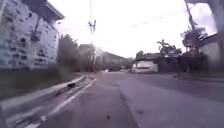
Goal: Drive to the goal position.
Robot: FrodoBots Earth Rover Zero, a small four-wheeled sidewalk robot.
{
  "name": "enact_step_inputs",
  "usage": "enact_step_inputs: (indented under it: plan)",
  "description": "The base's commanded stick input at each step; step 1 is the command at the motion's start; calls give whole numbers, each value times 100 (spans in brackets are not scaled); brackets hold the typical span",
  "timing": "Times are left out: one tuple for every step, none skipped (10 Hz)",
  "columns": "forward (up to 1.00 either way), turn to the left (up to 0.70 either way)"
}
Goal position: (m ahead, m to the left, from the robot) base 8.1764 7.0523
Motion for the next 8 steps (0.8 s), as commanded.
enact_step_inputs:
  plan:
    - [70, 0]
    - [70, 0]
    - [70, 0]
    - [70, 0]
    - [70, 0]
    - [70, 0]
    - [70, 0]
    - [70, 0]
